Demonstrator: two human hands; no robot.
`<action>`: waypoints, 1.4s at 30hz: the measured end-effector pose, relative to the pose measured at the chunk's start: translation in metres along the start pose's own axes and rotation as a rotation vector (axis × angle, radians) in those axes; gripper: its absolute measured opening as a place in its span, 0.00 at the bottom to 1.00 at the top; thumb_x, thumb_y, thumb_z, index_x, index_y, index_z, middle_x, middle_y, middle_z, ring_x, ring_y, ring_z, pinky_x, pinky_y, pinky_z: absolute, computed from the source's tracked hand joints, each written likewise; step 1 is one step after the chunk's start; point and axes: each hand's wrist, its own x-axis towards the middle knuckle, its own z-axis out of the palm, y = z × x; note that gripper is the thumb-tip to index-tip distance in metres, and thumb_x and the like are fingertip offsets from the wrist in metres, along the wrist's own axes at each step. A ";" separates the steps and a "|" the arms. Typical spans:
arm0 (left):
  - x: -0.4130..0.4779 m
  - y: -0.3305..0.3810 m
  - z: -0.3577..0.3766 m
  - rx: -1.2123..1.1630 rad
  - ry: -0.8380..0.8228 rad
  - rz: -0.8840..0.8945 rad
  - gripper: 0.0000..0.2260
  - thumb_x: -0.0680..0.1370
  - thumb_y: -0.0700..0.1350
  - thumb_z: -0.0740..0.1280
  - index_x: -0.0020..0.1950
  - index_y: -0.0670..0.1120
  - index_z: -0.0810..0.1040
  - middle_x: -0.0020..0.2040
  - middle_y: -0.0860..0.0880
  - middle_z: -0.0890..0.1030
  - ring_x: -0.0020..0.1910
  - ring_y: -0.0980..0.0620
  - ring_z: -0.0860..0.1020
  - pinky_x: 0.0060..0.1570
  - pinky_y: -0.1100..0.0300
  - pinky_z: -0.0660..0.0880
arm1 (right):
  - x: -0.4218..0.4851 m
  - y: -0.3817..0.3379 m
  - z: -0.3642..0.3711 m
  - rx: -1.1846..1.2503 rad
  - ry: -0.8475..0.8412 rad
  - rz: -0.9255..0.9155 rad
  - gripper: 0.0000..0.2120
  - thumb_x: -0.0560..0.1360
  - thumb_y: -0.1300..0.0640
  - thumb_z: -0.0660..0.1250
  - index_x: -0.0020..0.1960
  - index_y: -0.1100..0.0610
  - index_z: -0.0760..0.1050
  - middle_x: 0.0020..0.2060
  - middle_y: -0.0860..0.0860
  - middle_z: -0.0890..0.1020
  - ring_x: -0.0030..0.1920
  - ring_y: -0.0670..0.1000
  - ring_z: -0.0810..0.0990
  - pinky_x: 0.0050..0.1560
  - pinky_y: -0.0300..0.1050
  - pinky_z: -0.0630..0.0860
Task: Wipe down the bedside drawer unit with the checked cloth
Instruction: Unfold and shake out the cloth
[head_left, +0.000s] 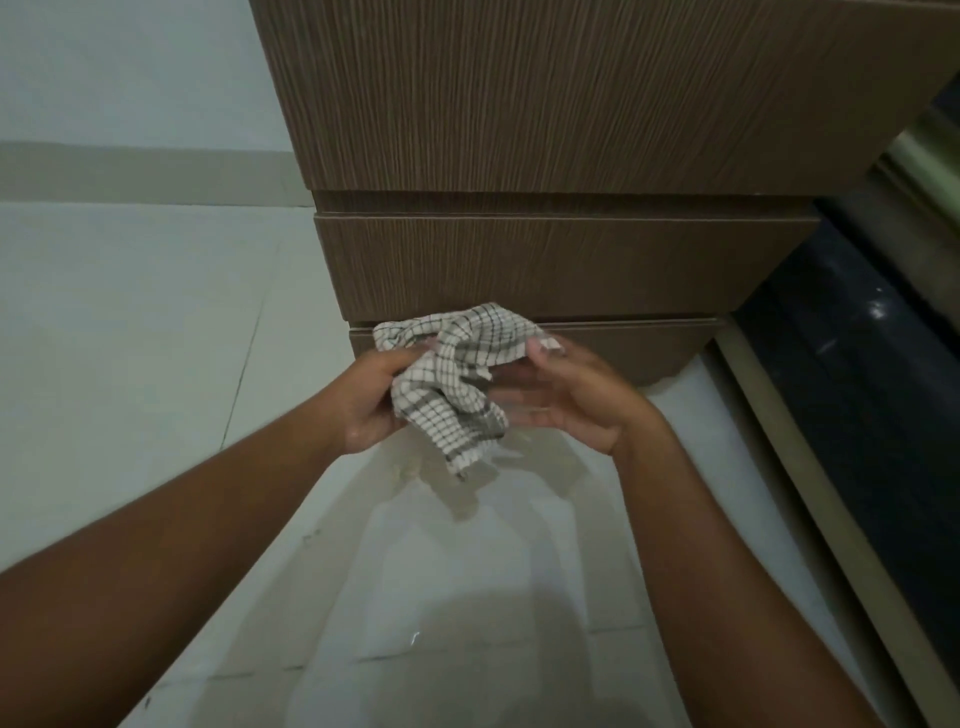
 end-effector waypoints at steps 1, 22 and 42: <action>0.000 0.000 0.000 -0.046 -0.019 -0.010 0.16 0.72 0.44 0.67 0.58 0.41 0.81 0.56 0.41 0.85 0.50 0.47 0.86 0.51 0.52 0.83 | 0.002 0.006 0.003 -0.024 -0.033 0.025 0.26 0.78 0.50 0.67 0.73 0.58 0.68 0.63 0.59 0.82 0.62 0.62 0.82 0.54 0.57 0.82; -0.001 0.008 -0.013 -0.053 0.112 0.040 0.12 0.80 0.38 0.65 0.64 0.38 0.77 0.61 0.41 0.83 0.60 0.43 0.83 0.52 0.48 0.83 | 0.019 0.006 0.018 0.257 0.379 -0.115 0.11 0.78 0.72 0.65 0.55 0.59 0.75 0.47 0.58 0.82 0.45 0.53 0.83 0.47 0.47 0.85; -0.005 0.027 -0.029 0.099 -0.055 -0.051 0.15 0.79 0.35 0.62 0.65 0.38 0.76 0.58 0.40 0.84 0.53 0.46 0.85 0.50 0.55 0.83 | 0.006 0.010 0.011 -0.654 0.261 0.043 0.08 0.76 0.61 0.74 0.52 0.52 0.83 0.45 0.49 0.86 0.43 0.45 0.82 0.37 0.38 0.76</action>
